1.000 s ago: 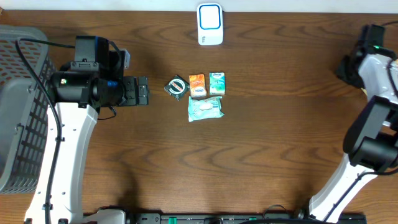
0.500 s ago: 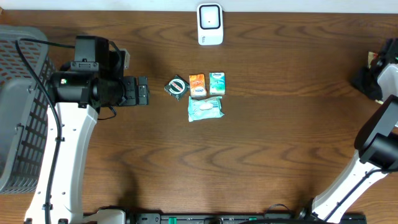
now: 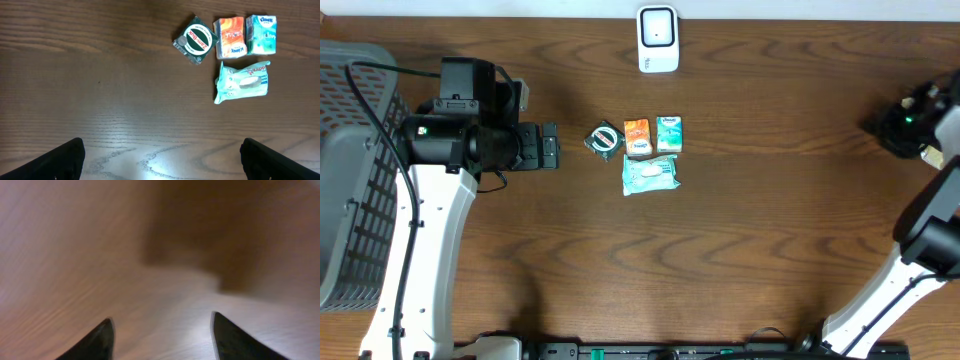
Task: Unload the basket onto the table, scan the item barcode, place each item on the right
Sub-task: 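Move the right gripper back toward the tissue packs, then grasp the green Kleenex tissue pack with the right gripper and lift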
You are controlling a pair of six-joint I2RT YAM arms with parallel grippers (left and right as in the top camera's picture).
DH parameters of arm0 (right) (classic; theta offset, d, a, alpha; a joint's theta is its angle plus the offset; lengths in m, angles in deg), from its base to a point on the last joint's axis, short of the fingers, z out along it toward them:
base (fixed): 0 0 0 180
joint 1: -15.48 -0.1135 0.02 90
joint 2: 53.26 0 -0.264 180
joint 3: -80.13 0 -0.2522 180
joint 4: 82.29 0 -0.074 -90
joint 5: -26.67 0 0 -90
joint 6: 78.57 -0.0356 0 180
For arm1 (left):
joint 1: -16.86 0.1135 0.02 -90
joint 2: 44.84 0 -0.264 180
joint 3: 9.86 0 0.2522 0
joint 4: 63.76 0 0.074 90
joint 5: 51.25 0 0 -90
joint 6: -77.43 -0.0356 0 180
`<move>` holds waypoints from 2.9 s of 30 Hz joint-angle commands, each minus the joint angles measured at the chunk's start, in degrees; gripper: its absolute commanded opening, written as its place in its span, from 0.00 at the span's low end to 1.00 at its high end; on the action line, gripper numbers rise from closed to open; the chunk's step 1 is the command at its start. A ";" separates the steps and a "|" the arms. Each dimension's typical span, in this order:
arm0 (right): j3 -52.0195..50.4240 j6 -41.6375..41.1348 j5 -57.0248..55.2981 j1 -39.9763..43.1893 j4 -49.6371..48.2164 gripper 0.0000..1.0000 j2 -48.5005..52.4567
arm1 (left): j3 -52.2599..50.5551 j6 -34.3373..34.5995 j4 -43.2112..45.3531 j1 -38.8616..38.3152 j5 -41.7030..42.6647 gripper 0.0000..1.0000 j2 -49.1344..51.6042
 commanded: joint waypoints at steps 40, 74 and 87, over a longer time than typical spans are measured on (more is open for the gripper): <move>-0.07 -16.24 -3.13 -44.85 -5.35 0.70 3.26 | -0.24 -0.13 -0.33 -0.17 -0.55 0.98 0.13; -0.04 -5.18 25.99 -37.18 -1.25 0.01 4.26 | -0.24 -0.13 -0.33 -0.17 -0.57 0.98 0.13; -0.04 13.27 59.01 -33.97 -1.33 0.01 4.15 | -0.24 -0.13 -0.33 -0.17 -0.55 0.98 0.13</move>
